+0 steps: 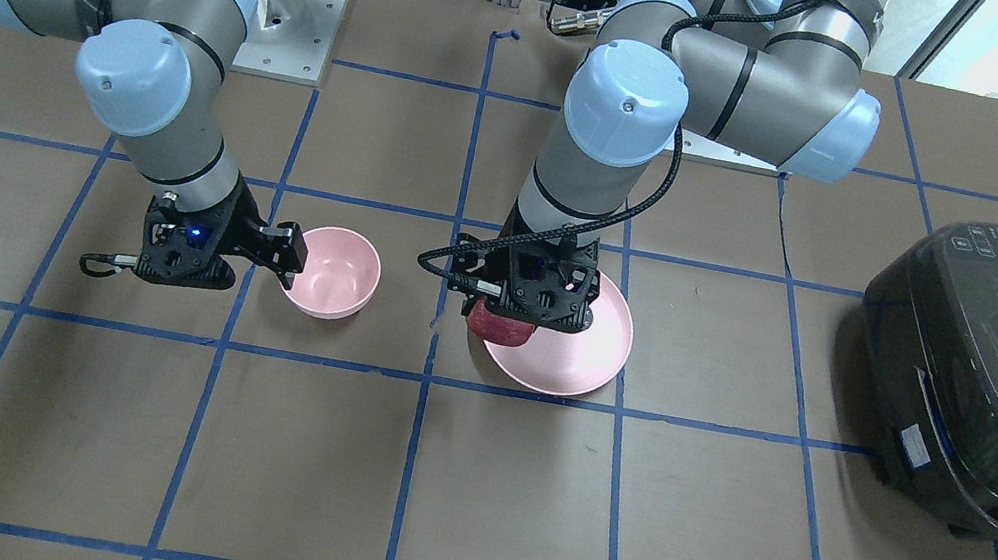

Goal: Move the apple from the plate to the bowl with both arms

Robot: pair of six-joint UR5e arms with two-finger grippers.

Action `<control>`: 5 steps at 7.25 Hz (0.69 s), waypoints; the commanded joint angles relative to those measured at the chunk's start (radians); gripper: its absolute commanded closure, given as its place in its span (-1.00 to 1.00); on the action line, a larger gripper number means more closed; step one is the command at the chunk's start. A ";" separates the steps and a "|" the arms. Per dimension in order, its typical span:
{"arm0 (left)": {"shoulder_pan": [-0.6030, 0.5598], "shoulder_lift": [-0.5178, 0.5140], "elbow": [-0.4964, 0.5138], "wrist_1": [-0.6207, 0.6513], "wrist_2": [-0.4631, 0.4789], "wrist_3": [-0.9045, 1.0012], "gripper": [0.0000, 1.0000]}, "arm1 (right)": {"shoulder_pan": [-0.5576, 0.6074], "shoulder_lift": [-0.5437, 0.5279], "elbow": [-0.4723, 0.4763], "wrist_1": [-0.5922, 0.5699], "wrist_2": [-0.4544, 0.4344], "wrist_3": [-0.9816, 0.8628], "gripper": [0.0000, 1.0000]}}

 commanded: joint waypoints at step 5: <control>-0.167 -0.165 0.082 0.113 -0.027 -0.501 1.00 | -0.002 -0.165 -0.367 0.482 -0.037 -0.001 -1.00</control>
